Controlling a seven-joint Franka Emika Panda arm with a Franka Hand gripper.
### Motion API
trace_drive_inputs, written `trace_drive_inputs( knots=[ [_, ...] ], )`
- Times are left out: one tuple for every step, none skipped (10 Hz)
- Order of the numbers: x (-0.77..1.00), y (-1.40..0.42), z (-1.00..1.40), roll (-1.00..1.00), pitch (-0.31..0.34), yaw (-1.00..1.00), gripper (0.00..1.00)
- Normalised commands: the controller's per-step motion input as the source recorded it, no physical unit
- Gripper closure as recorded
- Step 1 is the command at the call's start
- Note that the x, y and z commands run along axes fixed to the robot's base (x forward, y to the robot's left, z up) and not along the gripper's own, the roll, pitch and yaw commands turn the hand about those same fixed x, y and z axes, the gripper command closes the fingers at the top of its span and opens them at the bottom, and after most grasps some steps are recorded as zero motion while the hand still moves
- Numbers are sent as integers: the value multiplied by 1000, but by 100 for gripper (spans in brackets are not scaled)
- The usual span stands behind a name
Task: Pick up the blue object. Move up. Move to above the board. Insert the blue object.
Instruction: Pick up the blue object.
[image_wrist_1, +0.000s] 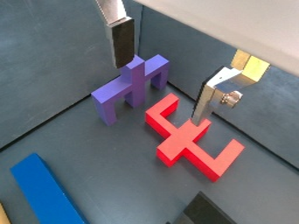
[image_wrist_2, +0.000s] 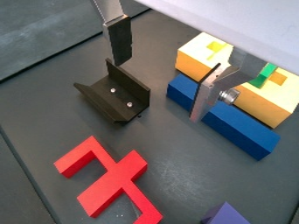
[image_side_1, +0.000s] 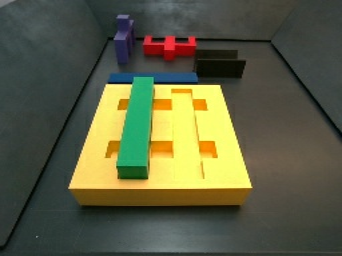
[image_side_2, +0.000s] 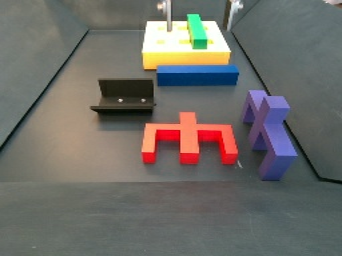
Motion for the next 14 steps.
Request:
trace_drive_inputs(
  knots=[
    [0,-209,-314,-96,0,-209,0],
    [-9,-326,-309,-203,-50,-483,0],
    [-109,-491,-294,-156,-154,-560,0],
    [-57,-460,-283,-89,-187,-666,0],
    [0,-460,-269,-27,-193,-720,0],
    [0,-471,-291,0,-123,-766,0],
    [0,-477,-289,0,-89,-774,0],
    [0,-486,-289,0,-51,-783,0],
    [0,-480,-286,0,-44,-789,0],
    [0,-411,-286,6,-13,-843,0],
    [0,-400,-289,4,-9,-849,0],
    [0,-377,-286,4,0,-866,0],
    [0,-326,-291,1,0,-897,0],
    [0,-309,-286,4,0,-906,0]
  ],
)
